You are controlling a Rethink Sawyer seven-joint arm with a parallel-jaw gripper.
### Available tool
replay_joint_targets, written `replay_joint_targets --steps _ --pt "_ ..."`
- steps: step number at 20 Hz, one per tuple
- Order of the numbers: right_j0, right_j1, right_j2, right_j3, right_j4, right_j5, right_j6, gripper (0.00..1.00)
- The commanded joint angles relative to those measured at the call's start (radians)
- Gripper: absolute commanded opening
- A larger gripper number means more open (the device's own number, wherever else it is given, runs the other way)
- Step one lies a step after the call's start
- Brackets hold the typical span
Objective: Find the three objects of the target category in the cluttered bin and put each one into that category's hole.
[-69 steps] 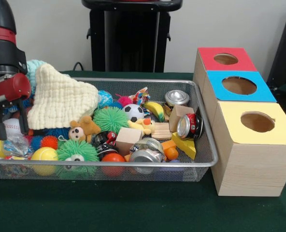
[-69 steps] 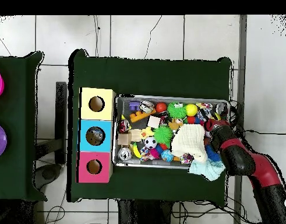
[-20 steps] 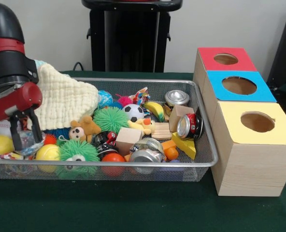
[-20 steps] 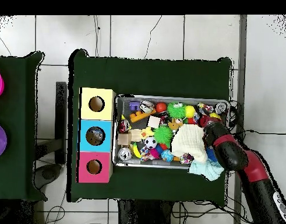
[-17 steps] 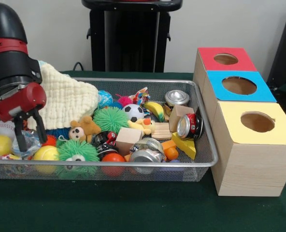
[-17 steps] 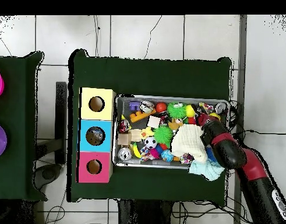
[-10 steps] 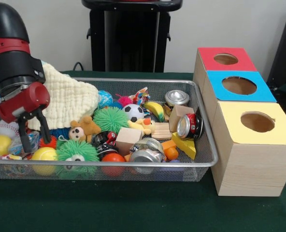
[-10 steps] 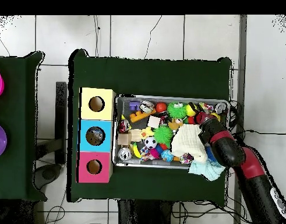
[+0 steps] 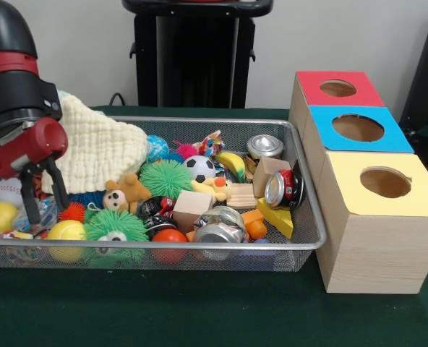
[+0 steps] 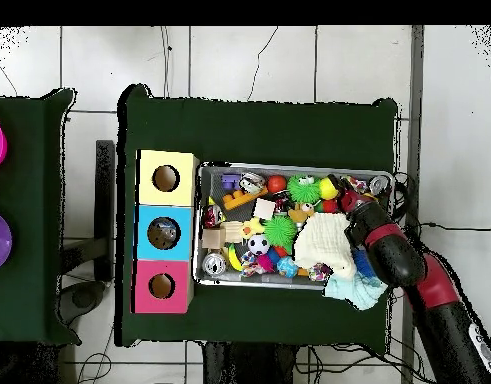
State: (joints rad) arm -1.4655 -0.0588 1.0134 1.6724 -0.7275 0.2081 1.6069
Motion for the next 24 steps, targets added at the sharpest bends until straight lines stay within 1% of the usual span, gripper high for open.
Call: replay_joint_targets --steps 1,4,6,7,8,10,11,12,13,14,15,17,18,20,21,24 --pt "0.001 -0.06 -0.06 -0.029 0.034 0.063 0.021 1.0" --pt "-0.001 -0.041 -0.063 -0.042 0.026 0.056 -0.001 1.0" --pt "0.012 -0.08 -0.092 -0.027 0.027 0.033 0.042 1.0" --pt "0.037 -0.142 -0.136 -0.007 0.027 -0.003 0.11 1.0" --pt "0.058 -0.184 -0.171 0.004 0.031 -0.026 0.159 1.0" --pt "0.144 -0.301 -0.303 0.023 0.061 -0.091 0.309 1.0" --pt "0.228 -0.374 -0.427 0.036 0.122 -0.109 0.447 1.0" --pt "0.283 -0.415 -0.506 0.043 0.164 -0.119 0.517 1.0" --pt "0.422 -0.493 -0.687 0.046 0.251 -0.1 0.676 1.0" --pt "0.492 -0.525 -0.775 0.048 0.31 -0.066 0.734 1.0" --pt "0.607 -0.563 -0.91 0.043 0.398 0.017 0.838 1.0" --pt "0.711 -0.586 -1.03 0.036 0.517 0.126 0.889 1.0" --pt "0.729 -0.589 -1.053 0.037 0.556 0.149 0.881 1.0" --pt "0.741 -0.587 -1.073 0.037 0.619 0.188 0.858 1.0" --pt "0.735 -0.582 -1.07 0.04 0.645 0.189 0.841 1.0" --pt "0.735 -0.573 -1.084 0.037 0.676 0.169 0.802 1.0"
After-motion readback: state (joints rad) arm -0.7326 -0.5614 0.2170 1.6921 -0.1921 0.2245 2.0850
